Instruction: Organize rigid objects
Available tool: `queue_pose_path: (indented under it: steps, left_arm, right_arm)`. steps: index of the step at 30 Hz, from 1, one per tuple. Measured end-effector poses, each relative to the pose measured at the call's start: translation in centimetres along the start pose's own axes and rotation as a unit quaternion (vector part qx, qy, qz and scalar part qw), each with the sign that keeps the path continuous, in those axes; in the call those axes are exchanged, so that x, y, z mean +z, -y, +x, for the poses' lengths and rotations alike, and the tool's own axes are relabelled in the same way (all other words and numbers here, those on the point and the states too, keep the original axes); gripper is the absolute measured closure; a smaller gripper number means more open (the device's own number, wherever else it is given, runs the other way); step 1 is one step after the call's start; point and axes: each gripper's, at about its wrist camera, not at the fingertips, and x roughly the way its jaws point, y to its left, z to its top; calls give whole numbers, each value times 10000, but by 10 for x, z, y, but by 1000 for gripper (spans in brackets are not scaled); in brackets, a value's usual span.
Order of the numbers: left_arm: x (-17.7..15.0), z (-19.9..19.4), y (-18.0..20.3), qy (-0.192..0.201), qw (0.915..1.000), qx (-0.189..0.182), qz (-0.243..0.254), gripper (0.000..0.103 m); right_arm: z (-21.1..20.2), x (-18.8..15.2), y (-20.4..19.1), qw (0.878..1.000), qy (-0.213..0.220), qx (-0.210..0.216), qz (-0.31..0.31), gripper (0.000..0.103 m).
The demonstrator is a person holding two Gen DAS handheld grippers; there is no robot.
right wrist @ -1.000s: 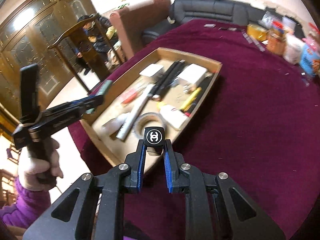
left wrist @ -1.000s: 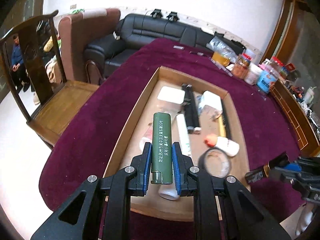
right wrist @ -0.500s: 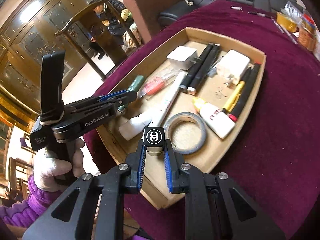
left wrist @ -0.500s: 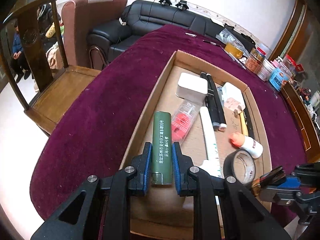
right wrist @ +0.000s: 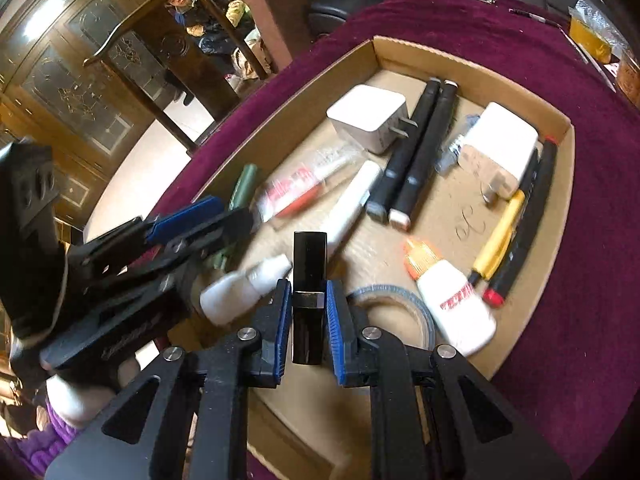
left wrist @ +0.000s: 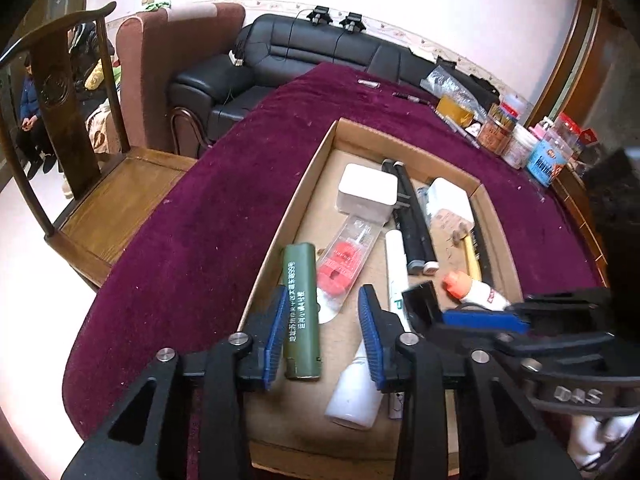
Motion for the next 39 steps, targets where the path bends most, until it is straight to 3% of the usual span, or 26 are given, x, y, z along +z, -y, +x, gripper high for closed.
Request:
queue_pose_path:
  steps: [7,10,13,16,17,19,20,22,23,24,25,27,29,31,34,39]
  left_arm:
    - [0,-8,3,117,9999,-52,-12,63]
    - [-1,-9,6,150,9999,-27,-1,59]
    - [-2,-17,12,387,9992,46,27,52]
    - [-3,-40,22,957,9948,333,62,51]
    - [-5,-54,28,1348,9889,613,83,51]
    - [-15,-92,41,2361,9640,1221,113,36]
    - [-24,-112,48,2856,9485,1367,72,4]
    - [-44,-145,61,3776,9171,1279,-43,1]
    - [-53,-156,66,4166,9016,1160,-126,1]
    - [-59,-162,73,4377,8919,1119,-208,1]
    - [-59,-164,80,4386,8910,1151,-242,1]
    - [-50,-155,94,3881,9117,1343,-134,1]
    - [-41,-137,107,3119,9412,1296,86,1]
    - [-41,-124,111,2639,9572,1186,33,1]
    - [-47,-112,120,2322,9629,1373,-64,1]
    - [-62,-104,142,2054,9651,1622,-8,1]
  right_arm:
    - [9,7,17,9979,-46,-557,328,82]
    - [5,5,23,9976,-20,-442,527,81]
    - [-17,0,21,9976,370,-427,411,81]
    - [-46,-11,18,9937,862,-679,222,78]
    - [-56,-15,17,9913,1065,-760,164,78]
    - [-86,-30,14,9808,1658,-1028,-12,78]
    - [-99,-39,12,9727,1974,-1217,-125,76]
    - [-113,-55,8,9545,2465,-1662,-245,45]
    - [-120,-66,8,9442,2690,-1886,-235,17]
    - [-125,-76,8,9345,2896,-2061,-181,12]
    - [-128,-83,10,9309,2961,-2133,-133,12]
    - [-128,-91,17,9350,2814,-2159,27,12]
    - [-131,-104,28,9391,2718,-2083,288,12]
    - [-136,-115,38,9386,2736,-2051,459,12]
    - [-141,-137,44,9351,2711,-2213,562,12]
    - [-139,-168,50,9427,2469,-2179,545,12]
